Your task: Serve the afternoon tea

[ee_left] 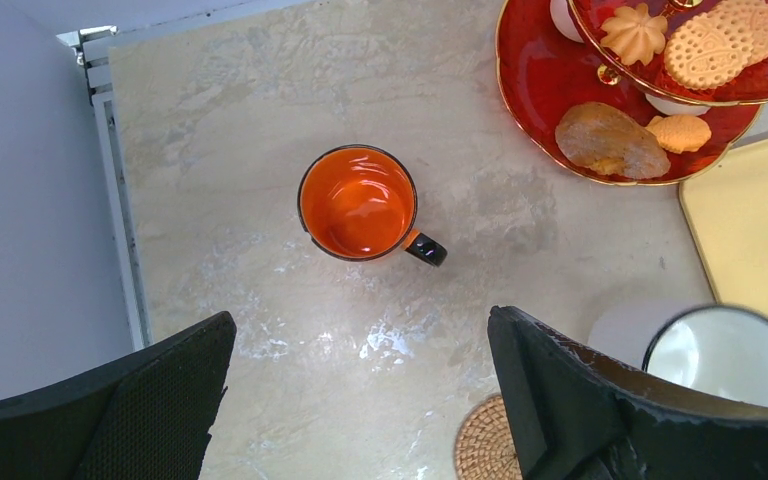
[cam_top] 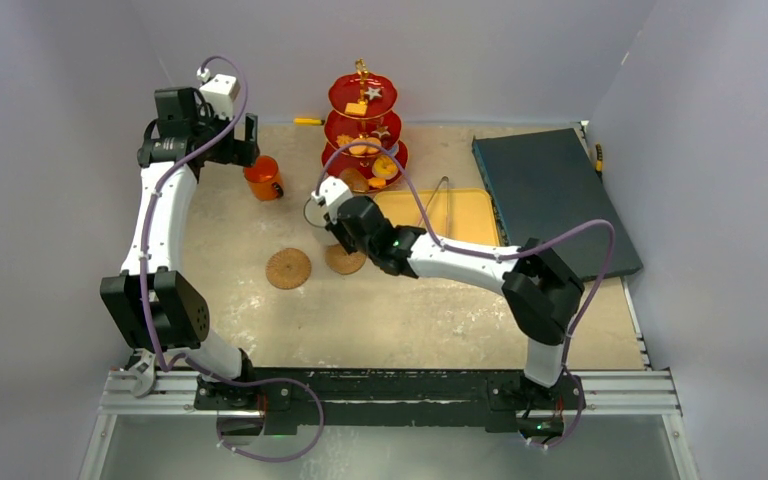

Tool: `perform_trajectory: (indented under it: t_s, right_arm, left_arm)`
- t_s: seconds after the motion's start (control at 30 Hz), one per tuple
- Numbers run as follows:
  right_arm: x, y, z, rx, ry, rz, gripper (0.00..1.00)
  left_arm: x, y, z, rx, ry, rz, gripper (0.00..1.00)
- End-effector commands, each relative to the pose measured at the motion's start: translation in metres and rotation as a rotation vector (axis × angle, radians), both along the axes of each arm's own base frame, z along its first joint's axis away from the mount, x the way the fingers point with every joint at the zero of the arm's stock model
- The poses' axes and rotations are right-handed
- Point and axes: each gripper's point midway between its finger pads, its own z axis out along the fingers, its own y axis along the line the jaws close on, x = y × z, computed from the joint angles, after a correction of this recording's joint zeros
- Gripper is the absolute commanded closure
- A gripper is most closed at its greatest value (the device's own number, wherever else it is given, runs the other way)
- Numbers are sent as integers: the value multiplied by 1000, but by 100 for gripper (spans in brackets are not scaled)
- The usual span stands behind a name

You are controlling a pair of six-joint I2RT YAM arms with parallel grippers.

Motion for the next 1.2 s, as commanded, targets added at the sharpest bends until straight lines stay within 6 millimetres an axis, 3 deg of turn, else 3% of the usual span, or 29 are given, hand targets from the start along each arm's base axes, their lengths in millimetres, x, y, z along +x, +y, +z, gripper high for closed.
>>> perform_trajectory:
  t_s: [0.0,0.7,1.17]
  right_arm:
    - [-11,9,50,172,-84,-38,100]
    - [-30,-21,22,183,-41,-107,100]
    - [-42,-18,8,199,-12,-78,100]
  left_arm:
    - [0,0,20,-13,-68,1,3]
    - [1,-1,23,-19,-69,-2,4]
    - [2,-1,18,-22,-57,-4,4]
